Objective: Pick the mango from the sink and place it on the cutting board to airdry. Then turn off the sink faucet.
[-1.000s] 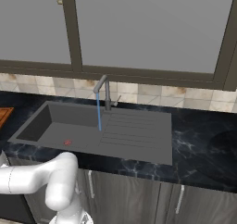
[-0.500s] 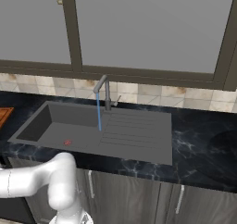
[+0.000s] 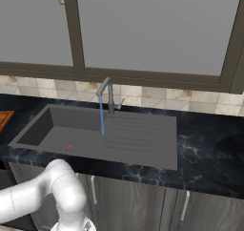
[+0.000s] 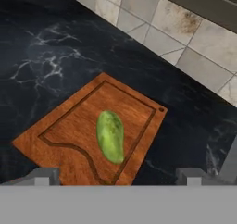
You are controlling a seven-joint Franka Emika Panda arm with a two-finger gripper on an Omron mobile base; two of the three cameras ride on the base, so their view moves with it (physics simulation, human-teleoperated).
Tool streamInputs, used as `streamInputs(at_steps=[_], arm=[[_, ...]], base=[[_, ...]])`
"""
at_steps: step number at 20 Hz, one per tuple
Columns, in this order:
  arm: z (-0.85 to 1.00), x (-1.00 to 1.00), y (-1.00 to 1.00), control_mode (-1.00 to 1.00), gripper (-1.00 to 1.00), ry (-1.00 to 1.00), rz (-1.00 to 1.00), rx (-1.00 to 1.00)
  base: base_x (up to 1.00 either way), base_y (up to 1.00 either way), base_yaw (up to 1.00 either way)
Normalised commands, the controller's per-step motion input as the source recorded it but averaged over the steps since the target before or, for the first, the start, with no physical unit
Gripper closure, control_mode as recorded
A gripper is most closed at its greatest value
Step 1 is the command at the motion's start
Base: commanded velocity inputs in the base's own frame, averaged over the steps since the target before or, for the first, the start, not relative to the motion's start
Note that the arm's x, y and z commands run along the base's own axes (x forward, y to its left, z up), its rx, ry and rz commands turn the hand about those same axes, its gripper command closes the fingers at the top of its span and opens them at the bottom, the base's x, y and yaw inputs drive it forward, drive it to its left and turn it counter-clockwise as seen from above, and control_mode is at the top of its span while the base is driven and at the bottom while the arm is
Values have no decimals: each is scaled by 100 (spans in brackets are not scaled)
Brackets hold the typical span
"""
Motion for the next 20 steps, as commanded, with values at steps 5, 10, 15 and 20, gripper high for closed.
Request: streamInputs(at_steps=[5, 10, 15, 20], arm=[[67, -68, -79, -100, -100, -8, -4, 16], [64, -75, -86, -100, -100, -1, -7, 16], [56, -71, -85, -100, -100, 1, -8, 18], [46, -73, -77, -100, -100, 1, -8, 18]], base=[[0, 0, 0], [0, 0, 0], [0, 0, 0], [0, 0, 0]])
